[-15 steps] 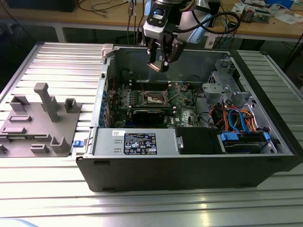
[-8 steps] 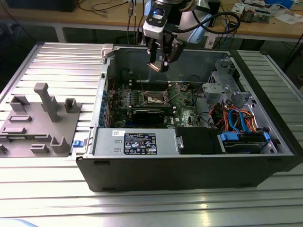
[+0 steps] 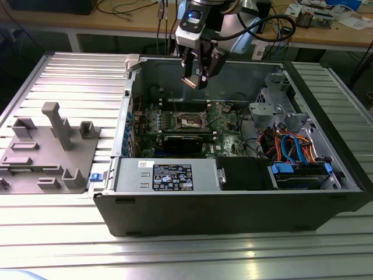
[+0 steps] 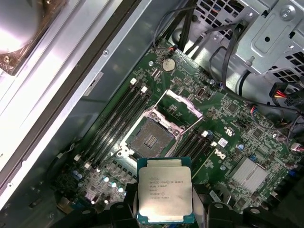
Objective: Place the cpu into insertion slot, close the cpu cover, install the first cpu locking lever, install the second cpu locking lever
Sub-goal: 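Place the cpu into insertion slot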
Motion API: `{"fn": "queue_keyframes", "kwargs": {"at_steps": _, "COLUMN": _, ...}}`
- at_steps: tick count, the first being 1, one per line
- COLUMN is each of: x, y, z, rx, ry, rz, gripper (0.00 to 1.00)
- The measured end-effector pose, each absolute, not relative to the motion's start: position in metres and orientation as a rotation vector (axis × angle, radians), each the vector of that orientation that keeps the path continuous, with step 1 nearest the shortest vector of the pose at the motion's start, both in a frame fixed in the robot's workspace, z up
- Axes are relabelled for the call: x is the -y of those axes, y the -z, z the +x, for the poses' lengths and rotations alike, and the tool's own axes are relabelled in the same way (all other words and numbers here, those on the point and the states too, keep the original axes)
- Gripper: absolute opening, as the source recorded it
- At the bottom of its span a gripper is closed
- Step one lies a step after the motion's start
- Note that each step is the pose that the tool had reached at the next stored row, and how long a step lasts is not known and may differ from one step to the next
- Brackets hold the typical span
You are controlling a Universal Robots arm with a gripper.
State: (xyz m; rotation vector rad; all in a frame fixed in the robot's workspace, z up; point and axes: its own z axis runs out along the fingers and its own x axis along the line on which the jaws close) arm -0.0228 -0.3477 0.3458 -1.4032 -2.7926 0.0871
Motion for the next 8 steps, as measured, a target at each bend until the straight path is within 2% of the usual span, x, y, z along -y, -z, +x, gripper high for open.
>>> {"fn": "queue_keyframes", "kwargs": {"at_steps": 8, "x": 0.3477, "y": -0.3458, "z": -0.0228, "rx": 2.784, "ry": -0.087, "rz": -1.42, "gripper": 0.54}}
